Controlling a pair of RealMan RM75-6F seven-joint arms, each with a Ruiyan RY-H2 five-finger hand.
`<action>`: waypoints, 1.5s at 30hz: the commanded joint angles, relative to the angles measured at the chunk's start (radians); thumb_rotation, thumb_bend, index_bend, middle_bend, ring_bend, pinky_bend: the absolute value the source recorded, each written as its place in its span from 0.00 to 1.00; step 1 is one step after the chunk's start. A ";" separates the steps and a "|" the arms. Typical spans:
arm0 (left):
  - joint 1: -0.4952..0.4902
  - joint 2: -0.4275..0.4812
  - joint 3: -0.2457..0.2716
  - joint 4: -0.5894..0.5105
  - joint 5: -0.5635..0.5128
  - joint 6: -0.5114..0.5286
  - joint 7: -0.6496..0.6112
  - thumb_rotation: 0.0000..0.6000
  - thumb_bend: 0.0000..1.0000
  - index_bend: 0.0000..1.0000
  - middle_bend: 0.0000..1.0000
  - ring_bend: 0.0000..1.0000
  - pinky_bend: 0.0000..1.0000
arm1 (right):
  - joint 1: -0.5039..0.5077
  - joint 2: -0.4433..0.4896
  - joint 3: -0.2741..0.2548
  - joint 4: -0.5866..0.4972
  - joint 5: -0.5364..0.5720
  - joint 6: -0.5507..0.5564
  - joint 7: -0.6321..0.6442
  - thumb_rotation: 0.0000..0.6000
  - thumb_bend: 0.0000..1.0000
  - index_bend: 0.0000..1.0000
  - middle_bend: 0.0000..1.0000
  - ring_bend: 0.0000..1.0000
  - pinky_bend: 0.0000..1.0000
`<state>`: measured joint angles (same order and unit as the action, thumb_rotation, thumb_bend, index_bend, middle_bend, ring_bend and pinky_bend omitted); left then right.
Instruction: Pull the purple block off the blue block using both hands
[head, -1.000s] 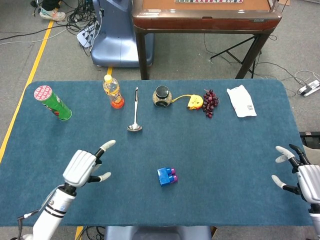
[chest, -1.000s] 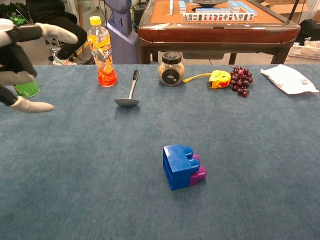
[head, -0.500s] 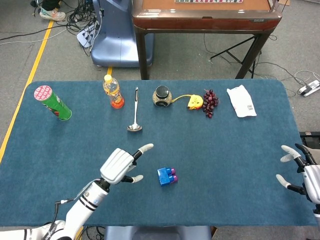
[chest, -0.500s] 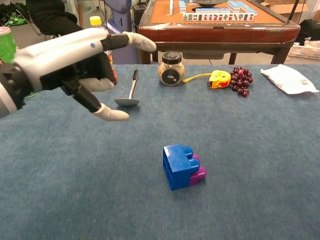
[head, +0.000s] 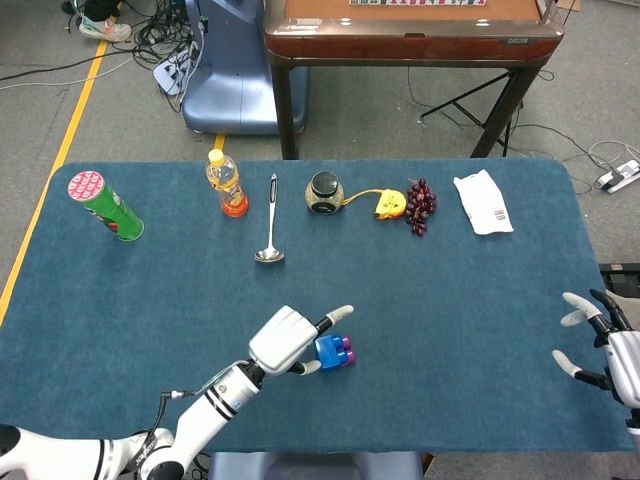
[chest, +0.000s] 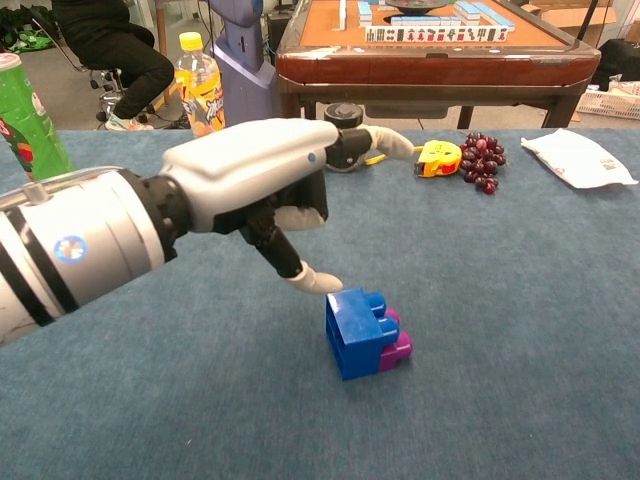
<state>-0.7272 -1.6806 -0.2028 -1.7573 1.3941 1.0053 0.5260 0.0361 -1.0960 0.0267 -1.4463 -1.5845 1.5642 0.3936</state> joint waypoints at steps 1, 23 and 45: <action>-0.023 -0.020 -0.005 0.017 -0.013 -0.010 0.019 1.00 0.00 0.11 1.00 1.00 1.00 | -0.002 0.000 0.000 0.002 0.001 0.002 0.001 1.00 0.17 0.20 0.44 0.38 0.59; -0.116 -0.130 0.028 0.119 -0.120 -0.071 0.059 1.00 0.00 0.09 1.00 1.00 1.00 | -0.003 -0.008 0.001 0.014 -0.002 0.003 0.015 1.00 0.17 0.21 0.44 0.38 0.59; -0.143 -0.191 0.047 0.229 -0.165 -0.055 0.062 1.00 0.00 0.09 1.00 1.00 1.00 | -0.004 -0.024 0.002 0.034 -0.001 0.000 0.036 1.00 0.17 0.21 0.44 0.38 0.59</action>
<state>-0.8705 -1.8699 -0.1563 -1.5313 1.2293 0.9481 0.5882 0.0324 -1.1198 0.0284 -1.4122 -1.5855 1.5638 0.4296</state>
